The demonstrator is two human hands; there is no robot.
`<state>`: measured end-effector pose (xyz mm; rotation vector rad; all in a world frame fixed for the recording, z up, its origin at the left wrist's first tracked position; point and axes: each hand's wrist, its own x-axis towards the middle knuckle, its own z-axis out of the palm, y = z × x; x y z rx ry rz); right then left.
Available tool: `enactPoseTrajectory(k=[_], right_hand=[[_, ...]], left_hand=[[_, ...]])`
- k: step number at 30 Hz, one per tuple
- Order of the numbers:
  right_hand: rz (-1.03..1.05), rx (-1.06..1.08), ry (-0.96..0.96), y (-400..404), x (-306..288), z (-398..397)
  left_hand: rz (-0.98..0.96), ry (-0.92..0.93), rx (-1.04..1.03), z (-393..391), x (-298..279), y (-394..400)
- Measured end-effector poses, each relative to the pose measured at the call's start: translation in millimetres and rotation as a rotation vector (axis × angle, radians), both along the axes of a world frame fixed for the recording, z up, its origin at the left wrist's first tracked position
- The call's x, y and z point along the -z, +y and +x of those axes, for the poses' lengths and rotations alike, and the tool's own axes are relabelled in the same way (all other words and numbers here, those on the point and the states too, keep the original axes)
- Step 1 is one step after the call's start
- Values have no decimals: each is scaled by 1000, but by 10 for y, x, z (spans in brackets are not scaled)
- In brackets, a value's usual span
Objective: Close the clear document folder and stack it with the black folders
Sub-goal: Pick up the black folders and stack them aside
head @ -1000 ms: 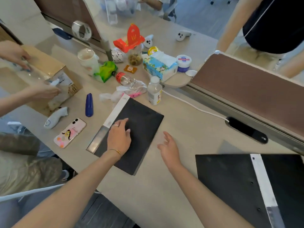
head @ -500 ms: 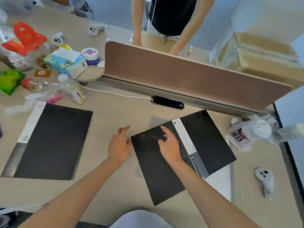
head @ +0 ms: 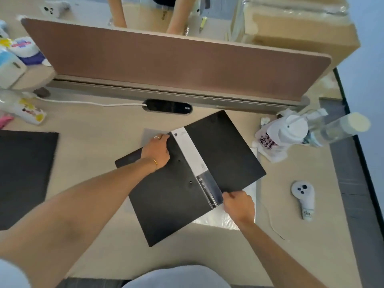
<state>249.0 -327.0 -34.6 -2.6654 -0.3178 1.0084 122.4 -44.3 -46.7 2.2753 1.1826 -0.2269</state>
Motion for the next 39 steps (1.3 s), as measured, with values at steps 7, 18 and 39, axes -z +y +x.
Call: enactPoseTrajectory(k=[7, 18, 39], right_hand=[[230, 547, 459, -109, 296, 95], [702, 800, 753, 51, 78, -269], [972, 484, 1221, 1005, -1131, -958]], left_hand=[[-74, -38, -126, 306, 71, 104], [-22, -155, -198, 60, -392, 262], [-664, -793, -1114, -844, -1113, -136]])
